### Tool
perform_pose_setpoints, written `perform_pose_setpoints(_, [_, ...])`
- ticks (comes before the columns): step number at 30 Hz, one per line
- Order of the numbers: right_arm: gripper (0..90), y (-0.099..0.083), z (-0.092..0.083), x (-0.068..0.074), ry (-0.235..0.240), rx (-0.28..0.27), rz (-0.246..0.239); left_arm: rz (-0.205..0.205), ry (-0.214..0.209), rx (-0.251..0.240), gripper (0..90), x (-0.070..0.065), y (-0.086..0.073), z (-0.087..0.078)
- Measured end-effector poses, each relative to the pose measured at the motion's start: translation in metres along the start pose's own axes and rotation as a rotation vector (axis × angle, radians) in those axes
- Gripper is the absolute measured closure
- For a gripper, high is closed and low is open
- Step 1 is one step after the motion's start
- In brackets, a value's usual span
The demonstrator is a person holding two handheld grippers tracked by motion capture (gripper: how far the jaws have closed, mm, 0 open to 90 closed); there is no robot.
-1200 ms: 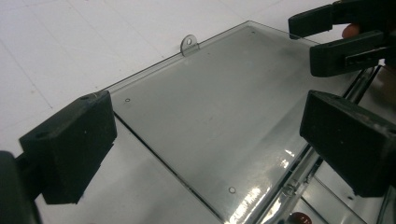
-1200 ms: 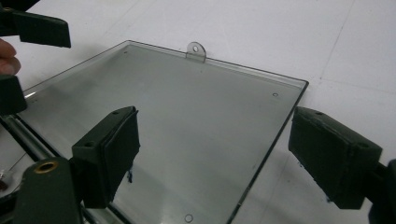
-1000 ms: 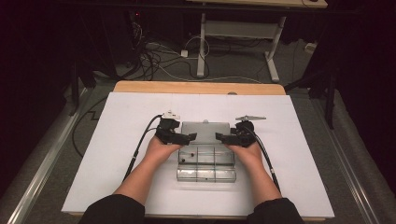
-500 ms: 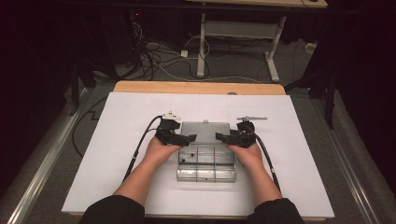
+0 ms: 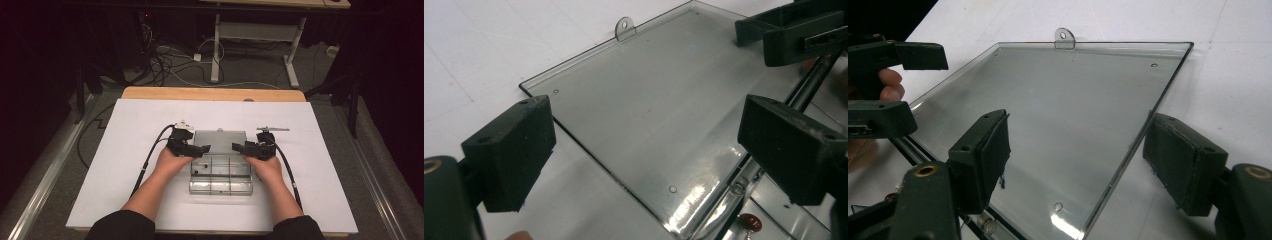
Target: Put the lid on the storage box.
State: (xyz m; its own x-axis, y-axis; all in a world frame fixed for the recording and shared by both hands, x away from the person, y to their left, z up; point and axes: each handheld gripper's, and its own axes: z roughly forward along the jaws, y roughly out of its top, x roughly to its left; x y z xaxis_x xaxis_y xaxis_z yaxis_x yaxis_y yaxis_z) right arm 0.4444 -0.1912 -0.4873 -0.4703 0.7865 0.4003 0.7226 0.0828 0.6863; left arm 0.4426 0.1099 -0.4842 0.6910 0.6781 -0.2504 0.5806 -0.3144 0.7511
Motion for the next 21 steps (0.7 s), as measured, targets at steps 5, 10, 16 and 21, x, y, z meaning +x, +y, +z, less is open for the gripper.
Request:
perform_pose_setpoints(5, [34.1, -0.002, -0.006, 0.005, -0.018, -0.047, -0.058, -0.011, 0.006, 0.000, 7.6, 0.001, -0.001, -0.002])
perform_pose_setpoints(10, [42.4, -0.003, -0.016, 0.011, -0.051, -0.092, -0.137, -0.010, -0.018, -0.008, 15.3, 0.000, -0.003, -0.004])
perform_pose_setpoints(16, [51.6, -0.006, -0.027, 0.020, -0.102, -0.133, -0.221, 0.011, -0.018, -0.038, 26.5, -0.004, -0.002, -0.009])
perform_pose_setpoints(21, [62.6, -0.009, -0.037, 0.024, -0.127, -0.170, -0.271, 0.024, -0.023, -0.084, 41.9, -0.003, -0.005, -0.019])
